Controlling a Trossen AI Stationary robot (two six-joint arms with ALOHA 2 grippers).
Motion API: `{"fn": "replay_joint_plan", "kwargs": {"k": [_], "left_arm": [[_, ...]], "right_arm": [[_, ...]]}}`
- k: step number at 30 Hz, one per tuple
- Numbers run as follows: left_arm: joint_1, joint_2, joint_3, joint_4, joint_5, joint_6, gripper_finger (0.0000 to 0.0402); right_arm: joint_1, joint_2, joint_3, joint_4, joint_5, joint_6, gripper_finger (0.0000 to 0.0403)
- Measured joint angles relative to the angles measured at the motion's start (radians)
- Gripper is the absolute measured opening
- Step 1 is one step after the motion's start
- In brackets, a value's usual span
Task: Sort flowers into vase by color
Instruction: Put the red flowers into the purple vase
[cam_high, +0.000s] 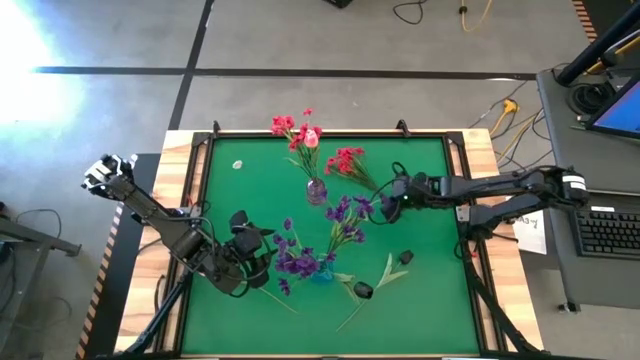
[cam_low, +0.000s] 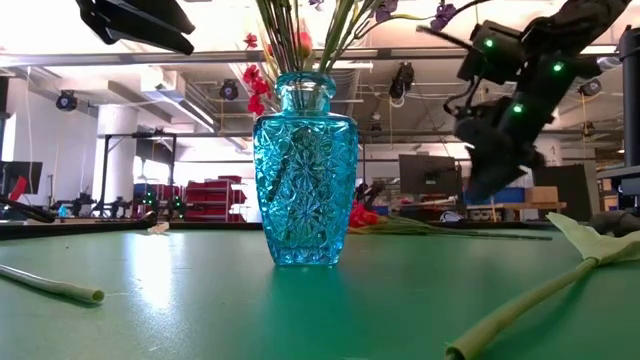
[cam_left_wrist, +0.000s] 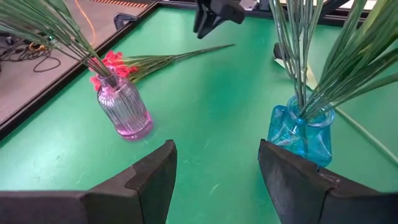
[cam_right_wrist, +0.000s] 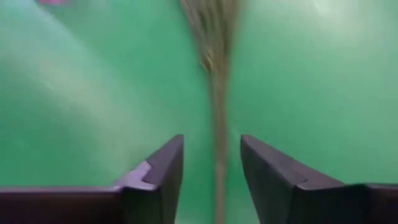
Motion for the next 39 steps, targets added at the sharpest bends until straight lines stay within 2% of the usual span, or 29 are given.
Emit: {"fn": "replay_joint_plan", "kwargs": {"k": [5, 12, 16, 24, 29, 32, 39], "left_arm": [[0.000, 0.000, 0.000, 0.002, 0.000, 0.000, 0.0213], [-0.001, 0.000, 0.000, 0.002, 0.000, 0.000, 0.0213], [-0.001, 0.000, 0.000, 0.002, 0.000, 0.000, 0.0213], [-0.001, 0.000, 0.000, 0.001, 0.000, 0.000, 0.0213], [-0.001, 0.000, 0.000, 0.001, 0.000, 0.000, 0.0213], [-0.001, 0.000, 0.000, 0.001, 0.000, 0.000, 0.0213], [-0.001, 0.000, 0.000, 0.001, 0.000, 0.000, 0.0213]], "right_arm": [[-0.071, 0.025, 0.001, 0.160, -0.087, -0.114, 0.0201], [-0.164, 0.136, 0.004, 0.364, -0.113, -0.313, 0.0262], [-0.190, 0.228, 0.007, 0.459, -0.114, -0.406, 0.0281], [-0.205, 0.388, 0.032, 0.518, -0.124, -0.424, 0.0296], [-0.205, 0.451, 0.051, 0.530, -0.135, -0.426, 0.0293], [-0.209, 0.474, 0.055, 0.546, -0.140, -0.423, 0.0275], [-0.216, 0.471, 0.054, 0.550, -0.142, -0.400, 0.0174]]}}
